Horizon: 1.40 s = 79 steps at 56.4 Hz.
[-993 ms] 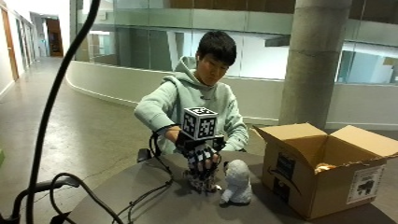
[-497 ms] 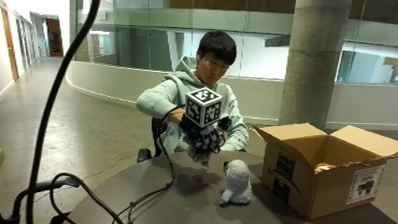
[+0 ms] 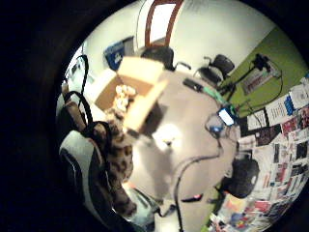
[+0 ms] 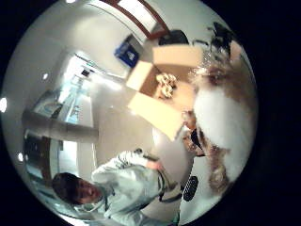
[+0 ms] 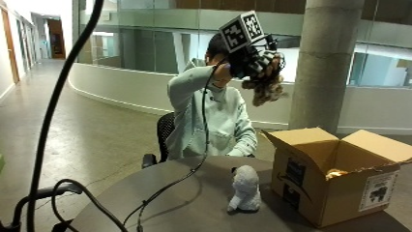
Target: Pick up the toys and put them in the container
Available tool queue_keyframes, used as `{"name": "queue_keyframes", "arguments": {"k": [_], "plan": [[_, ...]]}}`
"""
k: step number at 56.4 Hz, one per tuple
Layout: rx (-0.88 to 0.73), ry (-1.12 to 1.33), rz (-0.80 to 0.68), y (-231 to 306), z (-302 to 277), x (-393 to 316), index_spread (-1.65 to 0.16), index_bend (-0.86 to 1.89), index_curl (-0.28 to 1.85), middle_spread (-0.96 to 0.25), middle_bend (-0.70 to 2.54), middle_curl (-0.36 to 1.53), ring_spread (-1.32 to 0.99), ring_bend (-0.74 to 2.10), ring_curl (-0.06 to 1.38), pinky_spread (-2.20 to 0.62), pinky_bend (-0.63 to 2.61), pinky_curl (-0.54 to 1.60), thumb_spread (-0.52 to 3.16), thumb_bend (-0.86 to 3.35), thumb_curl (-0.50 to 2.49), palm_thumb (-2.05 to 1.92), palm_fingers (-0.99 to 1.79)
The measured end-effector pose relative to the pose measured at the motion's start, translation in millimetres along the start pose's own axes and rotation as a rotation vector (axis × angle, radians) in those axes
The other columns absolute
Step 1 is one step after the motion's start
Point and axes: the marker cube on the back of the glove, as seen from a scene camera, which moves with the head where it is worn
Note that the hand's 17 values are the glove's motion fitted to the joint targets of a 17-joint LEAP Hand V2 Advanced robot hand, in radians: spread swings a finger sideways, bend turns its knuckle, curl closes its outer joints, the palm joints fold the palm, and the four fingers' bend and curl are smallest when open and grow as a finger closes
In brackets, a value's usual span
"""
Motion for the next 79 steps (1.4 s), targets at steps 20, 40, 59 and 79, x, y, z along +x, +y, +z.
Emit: {"name": "queue_keyframes", "arguments": {"k": [20, 40, 59, 79], "plan": [[-0.033, -0.091, 0.062, -56, 82, -58, -0.43, 0.08, 1.06, -0.28, 0.63, 0.89, -0.31, 1.22, 0.63, -0.39, 1.29, 0.56, 0.4, 0.15, 0.97, 0.63, 0.37], [-0.128, -0.083, 0.051, -50, 90, -30, -0.25, 0.08, 0.59, -0.04, 0.18, 0.6, -0.05, 0.39, 0.34, -0.01, 0.97, 0.4, 1.05, -0.03, 0.58, 0.16, -0.22], [-0.124, 0.044, 0.084, -2, 33, 41, -0.27, 0.17, 0.48, -0.04, 0.21, 0.55, -0.06, 0.34, 0.32, 0.03, 0.75, 0.32, 1.31, 0.03, 0.45, 0.22, -0.02], [-0.262, 0.119, 0.159, 60, 55, 153, -0.28, 0.18, 0.45, -0.05, 0.24, 0.52, -0.08, 0.33, 0.32, 0.03, 0.68, 0.31, 1.54, 0.13, 0.45, 0.37, 0.03]]}}
